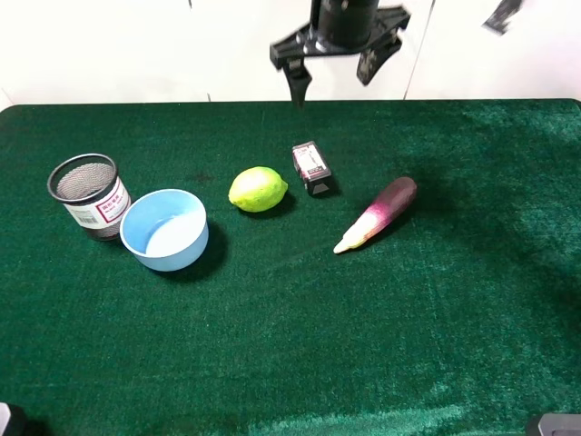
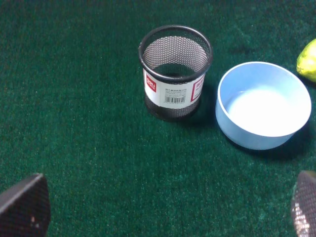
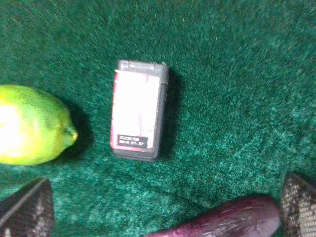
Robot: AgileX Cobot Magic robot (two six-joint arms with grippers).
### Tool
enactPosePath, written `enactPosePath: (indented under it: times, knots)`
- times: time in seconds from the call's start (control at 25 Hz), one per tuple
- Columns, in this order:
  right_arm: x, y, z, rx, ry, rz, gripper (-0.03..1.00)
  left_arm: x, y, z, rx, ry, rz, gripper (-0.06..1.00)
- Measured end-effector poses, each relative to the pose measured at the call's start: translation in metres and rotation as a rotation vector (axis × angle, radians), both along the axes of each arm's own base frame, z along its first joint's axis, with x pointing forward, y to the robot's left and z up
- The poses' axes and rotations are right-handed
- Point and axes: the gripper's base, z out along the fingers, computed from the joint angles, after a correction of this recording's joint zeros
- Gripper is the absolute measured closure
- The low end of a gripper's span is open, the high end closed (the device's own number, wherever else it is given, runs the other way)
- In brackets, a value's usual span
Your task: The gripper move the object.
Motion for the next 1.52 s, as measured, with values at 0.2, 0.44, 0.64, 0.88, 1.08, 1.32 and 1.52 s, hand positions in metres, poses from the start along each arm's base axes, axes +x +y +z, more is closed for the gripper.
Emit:
enactPosePath:
  times: [0.2,0.44,0.64,0.88,1.08,1.32,1.52]
  knots:
    - [-0.011,-0.006,0.033,0.064,-0.046,0.004,0.27,0.0,0.0,0.0,0.0,0.0,0.0,-0.05]
    - [-0.034,-0.017,0.054,0.107,-0.042,0.03,0.27,0.0,0.0,0.0,0.0,0.0,0.0,-0.05]
    - [-0.06,-0.036,0.064,0.098,-0.031,0.054,0.27,0.0,0.0,0.0,0.0,0.0,0.0,-0.05]
    - [-0.096,-0.062,0.079,0.103,-0.041,0.057,0.27,0.0,0.0,0.0,0.0,0.0,0.0,-0.05]
    - [-0.127,-0.085,0.09,0.118,-0.063,0.059,0.27,0.0,0.0,0.0,0.0,0.0,0.0,-0.05]
    - [-0.17,-0.116,0.106,0.156,-0.117,0.061,0.27,0.0,0.0,0.0,0.0,0.0,0.0,-0.05]
    - [-0.206,-0.143,0.118,0.203,-0.186,0.063,0.27,0.0,0.0,0.0,0.0,0.0,0.0,-0.05]
